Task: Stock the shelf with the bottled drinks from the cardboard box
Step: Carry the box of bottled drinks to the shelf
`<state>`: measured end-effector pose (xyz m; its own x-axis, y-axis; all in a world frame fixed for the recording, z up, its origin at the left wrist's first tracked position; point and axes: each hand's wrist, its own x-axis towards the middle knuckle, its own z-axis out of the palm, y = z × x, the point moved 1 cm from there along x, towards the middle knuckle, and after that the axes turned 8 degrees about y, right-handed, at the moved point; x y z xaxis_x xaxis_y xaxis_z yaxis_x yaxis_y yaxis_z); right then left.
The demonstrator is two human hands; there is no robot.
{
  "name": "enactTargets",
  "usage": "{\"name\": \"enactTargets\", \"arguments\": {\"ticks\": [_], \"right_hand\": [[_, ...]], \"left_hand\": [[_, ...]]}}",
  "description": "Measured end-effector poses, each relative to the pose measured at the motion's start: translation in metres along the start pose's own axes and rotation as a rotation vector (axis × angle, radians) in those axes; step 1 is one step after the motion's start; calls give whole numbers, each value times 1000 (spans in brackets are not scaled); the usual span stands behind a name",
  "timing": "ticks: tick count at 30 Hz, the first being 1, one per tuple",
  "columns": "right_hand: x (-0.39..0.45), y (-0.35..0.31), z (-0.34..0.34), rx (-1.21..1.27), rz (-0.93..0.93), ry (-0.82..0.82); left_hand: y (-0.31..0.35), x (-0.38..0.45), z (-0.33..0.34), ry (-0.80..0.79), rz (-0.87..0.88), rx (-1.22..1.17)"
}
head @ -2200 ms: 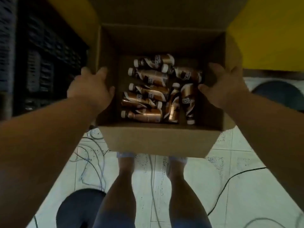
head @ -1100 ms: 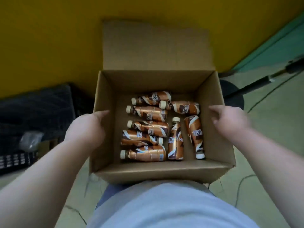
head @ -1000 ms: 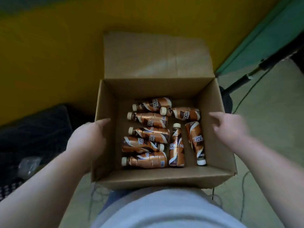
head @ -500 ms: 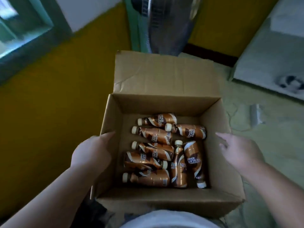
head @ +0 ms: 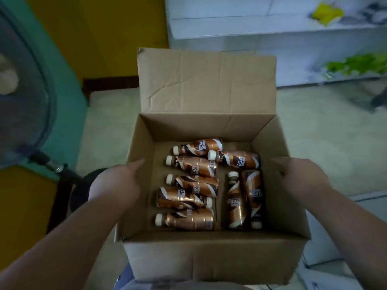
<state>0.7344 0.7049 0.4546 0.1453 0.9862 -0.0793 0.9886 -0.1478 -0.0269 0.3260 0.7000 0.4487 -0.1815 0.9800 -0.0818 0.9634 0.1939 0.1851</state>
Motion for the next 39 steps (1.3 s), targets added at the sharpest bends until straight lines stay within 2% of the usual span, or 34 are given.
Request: {"name": "enactTargets", "arguments": {"ticks": [5, 9, 17, 25, 32, 39], "right_hand": [[52, 57, 6, 21, 152, 1], [90, 91, 9, 86, 384, 8], [158, 181, 6, 138, 640, 9], [270, 331, 9, 164, 725, -34], [355, 437, -29, 161, 805, 23], [445, 549, -18, 177, 954, 54]], "left_hand": [[90, 120, 23, -58, 219, 37], [169, 210, 31, -84, 413, 115], [354, 326, 51, -81, 698, 218], [547, 397, 104, -112, 794, 232], [708, 459, 96, -109, 864, 193], [897, 539, 140, -125, 1005, 220]]}}
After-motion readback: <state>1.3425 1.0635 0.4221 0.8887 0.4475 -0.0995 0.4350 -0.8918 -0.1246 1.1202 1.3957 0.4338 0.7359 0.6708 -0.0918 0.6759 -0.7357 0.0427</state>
